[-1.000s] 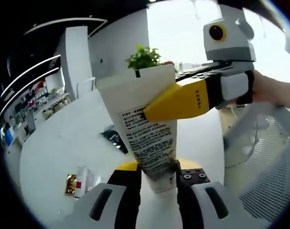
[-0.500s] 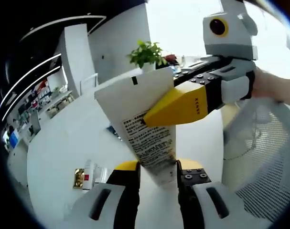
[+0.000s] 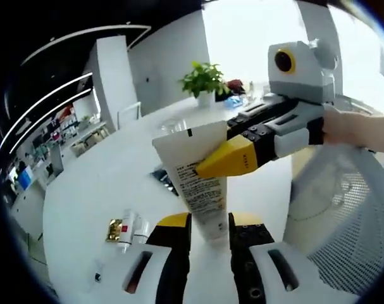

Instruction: Arrange the skincare products in the storage area until every visible bottle or jar stands upright without overlapping.

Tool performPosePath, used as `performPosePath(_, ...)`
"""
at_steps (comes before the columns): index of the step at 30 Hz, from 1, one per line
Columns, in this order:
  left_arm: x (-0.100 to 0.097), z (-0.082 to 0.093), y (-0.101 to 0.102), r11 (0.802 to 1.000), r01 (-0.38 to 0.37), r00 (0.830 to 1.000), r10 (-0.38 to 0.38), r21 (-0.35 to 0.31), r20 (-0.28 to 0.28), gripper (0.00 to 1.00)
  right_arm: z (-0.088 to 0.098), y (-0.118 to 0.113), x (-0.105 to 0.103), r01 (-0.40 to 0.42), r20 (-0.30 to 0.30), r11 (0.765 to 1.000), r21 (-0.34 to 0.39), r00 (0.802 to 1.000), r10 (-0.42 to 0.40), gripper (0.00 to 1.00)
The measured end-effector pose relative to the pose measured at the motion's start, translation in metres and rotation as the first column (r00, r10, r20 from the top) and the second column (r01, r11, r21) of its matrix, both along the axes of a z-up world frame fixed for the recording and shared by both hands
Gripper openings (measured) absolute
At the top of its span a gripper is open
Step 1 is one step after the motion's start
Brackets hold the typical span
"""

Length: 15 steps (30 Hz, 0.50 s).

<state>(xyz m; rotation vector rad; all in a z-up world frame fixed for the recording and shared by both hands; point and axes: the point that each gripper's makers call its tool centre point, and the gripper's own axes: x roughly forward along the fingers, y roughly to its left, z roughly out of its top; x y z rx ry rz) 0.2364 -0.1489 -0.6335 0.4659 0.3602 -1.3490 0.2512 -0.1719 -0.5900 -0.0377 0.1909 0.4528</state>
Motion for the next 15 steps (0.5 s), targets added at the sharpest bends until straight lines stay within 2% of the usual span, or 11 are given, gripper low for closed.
performPosePath(1,-0.002,0.001,-0.001,1.0,-0.001,1.0,0.001,-0.01,-0.016,0.19,0.0,0.001,-0.001,-0.007,0.001,1.0,0.013,1.0,0.007,0.09)
performPosePath(4,-0.004,0.002,-0.002,1.0,-0.004,1.0,0.003,-0.013,-0.008,0.19,0.002,-0.001,-0.004,-0.003,0.001,0.999,0.041,1.0,0.003,0.15)
performPosePath(7,-0.007,0.003,-0.003,1.0,-0.003,1.0,0.003,-0.013,-0.011,0.19,-0.004,-0.002,-0.009,0.003,-0.035,0.999,0.043,0.999,-0.001,0.14)
performPosePath(10,-0.009,0.0,-0.006,1.0,-0.005,1.0,0.005,-0.008,-0.012,0.19,-0.02,-0.002,-0.019,-0.005,-0.123,0.999,0.054,0.992,0.012,0.16)
performPosePath(15,-0.009,-0.007,-0.007,1.0,0.0,1.0,0.0,0.014,-0.012,0.22,-0.022,-0.001,-0.024,-0.02,-0.134,0.998,0.057,0.991,0.027,0.11)
